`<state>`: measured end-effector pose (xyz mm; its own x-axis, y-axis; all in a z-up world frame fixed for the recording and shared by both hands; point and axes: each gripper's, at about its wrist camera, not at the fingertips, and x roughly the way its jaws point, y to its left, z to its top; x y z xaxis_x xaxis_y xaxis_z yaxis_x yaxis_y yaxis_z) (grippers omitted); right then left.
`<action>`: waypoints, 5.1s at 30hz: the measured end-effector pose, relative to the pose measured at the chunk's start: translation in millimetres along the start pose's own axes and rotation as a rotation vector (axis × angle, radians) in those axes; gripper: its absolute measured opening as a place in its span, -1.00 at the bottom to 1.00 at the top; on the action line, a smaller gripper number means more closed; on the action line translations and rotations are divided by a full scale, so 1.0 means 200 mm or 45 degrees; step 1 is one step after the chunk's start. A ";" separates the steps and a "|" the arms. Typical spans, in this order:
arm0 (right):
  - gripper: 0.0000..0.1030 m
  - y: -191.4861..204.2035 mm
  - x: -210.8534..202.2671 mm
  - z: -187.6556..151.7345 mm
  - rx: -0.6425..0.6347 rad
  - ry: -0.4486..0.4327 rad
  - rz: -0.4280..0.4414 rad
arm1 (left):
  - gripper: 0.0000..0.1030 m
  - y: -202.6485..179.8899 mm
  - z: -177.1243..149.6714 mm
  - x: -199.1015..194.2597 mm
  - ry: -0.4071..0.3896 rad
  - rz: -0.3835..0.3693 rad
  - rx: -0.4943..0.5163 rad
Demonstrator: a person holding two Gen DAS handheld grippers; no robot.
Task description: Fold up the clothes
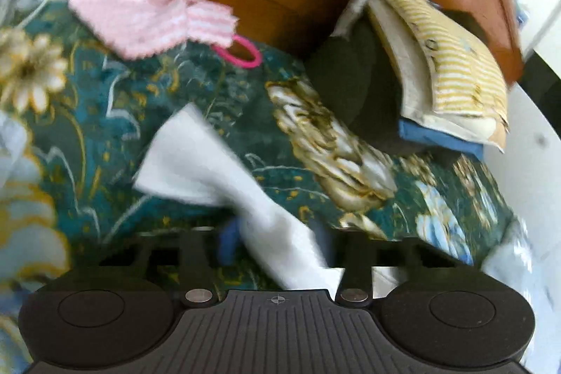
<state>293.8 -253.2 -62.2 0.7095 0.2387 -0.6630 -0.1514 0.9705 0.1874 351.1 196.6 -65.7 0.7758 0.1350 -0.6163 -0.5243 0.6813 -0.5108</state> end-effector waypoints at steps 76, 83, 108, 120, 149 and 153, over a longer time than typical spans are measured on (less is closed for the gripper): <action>0.57 -0.16 -1.39 -1.10 0.310 -0.034 -0.085 | 0.99 0.08 -0.99 -1.22 0.306 -0.371 0.978; 0.34 -0.13 -1.38 -1.20 0.379 -0.023 0.023 | 0.98 0.16 -1.03 -1.24 0.349 -0.332 1.008; -0.48 -0.22 -1.48 -1.17 0.387 -0.126 0.041 | 0.11 0.12 -1.04 -1.45 0.280 -0.313 1.054; -0.33 -0.89 -1.53 -0.95 0.435 -0.242 -0.486 | 0.57 -0.23 -1.18 -1.55 0.246 -0.541 1.058; -0.28 -1.09 -1.51 -1.02 0.175 -0.202 -0.804 | 0.68 -1.41 -2.29 -0.97 0.784 -0.785 0.850; -0.20 -1.10 -1.46 -1.00 0.119 -0.177 -0.810 | 0.58 -1.43 -2.31 -0.93 0.778 -0.832 0.785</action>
<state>-18.7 -529.4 -55.1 0.7241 -0.3935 -0.5664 0.3832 0.9124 -0.1441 194.7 -356.4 -82.1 0.4459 -0.6497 -0.6157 0.3254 0.7585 -0.5646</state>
